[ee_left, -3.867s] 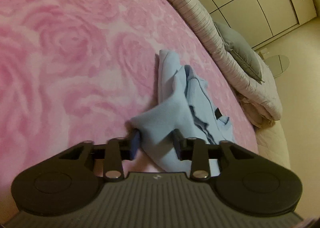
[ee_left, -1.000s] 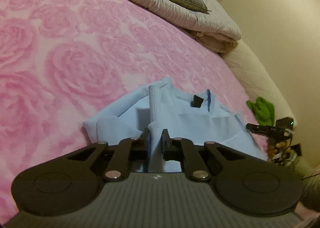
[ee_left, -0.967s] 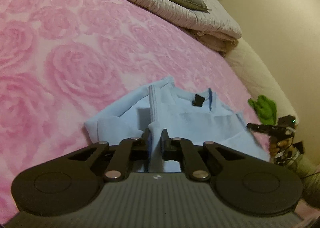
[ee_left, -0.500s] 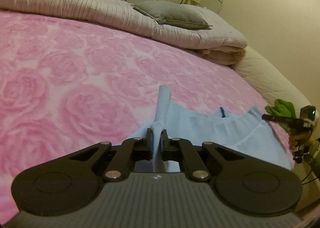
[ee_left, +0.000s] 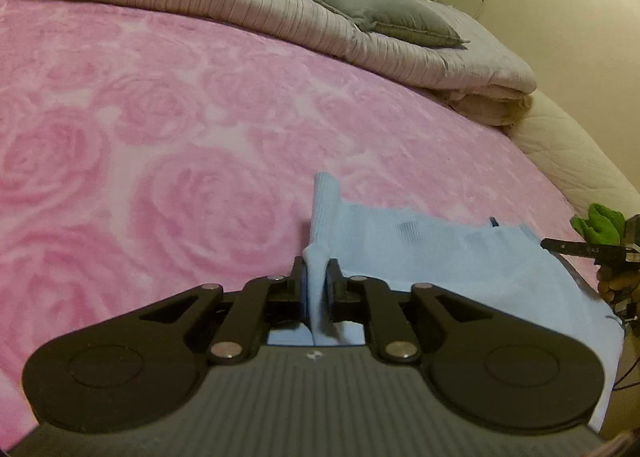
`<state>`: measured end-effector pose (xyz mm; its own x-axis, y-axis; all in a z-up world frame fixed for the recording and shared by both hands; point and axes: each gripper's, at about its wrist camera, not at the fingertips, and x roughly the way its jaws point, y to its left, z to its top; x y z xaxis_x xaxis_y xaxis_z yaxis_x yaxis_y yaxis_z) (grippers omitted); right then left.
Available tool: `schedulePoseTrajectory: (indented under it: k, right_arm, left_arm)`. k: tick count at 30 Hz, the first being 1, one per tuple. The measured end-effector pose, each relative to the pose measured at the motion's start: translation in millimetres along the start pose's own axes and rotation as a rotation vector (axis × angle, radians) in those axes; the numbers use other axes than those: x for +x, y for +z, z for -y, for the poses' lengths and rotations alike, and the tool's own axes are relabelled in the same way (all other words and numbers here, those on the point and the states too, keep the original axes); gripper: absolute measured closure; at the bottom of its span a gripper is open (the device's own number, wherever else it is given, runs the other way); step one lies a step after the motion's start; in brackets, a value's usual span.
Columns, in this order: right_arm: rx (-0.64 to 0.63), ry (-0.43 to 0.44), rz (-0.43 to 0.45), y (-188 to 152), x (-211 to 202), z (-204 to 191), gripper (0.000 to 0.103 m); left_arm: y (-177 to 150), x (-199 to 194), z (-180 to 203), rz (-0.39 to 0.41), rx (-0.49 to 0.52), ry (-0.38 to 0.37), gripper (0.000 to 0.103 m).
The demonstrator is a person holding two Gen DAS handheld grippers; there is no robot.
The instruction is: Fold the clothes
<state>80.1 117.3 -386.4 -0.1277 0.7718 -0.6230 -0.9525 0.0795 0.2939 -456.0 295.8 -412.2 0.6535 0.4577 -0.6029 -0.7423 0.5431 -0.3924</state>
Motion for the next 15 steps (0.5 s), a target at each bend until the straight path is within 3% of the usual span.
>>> schedulePoseTrajectory:
  k: [2,3,7,9,12,15]
  right_arm:
    - [0.030,-0.018,-0.009,0.6,-1.9,3.4,0.094]
    - [0.048,-0.043,-0.015,2.5,-7.2,3.8,0.088]
    - [0.003,-0.190,0.070,1.1,-55.6,-15.2,0.077]
    - [-0.038,-0.232,0.131,-8.6,-88.5,-36.7,0.073]
    - [-0.073,-0.188,0.142,-37.7,-125.0,-75.8,0.070]
    - [-0.105,-0.127,0.120,-75.7,-139.2,-113.6,0.069]
  left_arm:
    - [2.8,-11.4,1.9,0.018,-0.008,0.047,0.083]
    - [4.2,-17.5,2.9,0.028,-0.012,0.071,0.081]
    - [4.8,-56.1,10.4,0.057,-0.049,0.220,0.085]
    - [-3.9,-82.2,24.8,0.072,-0.031,0.256,0.085]
    - [-26.9,-115.5,59.6,0.084,0.019,0.267,0.085]
    - [-56.1,-127.4,90.4,0.072,0.031,0.218,0.085]
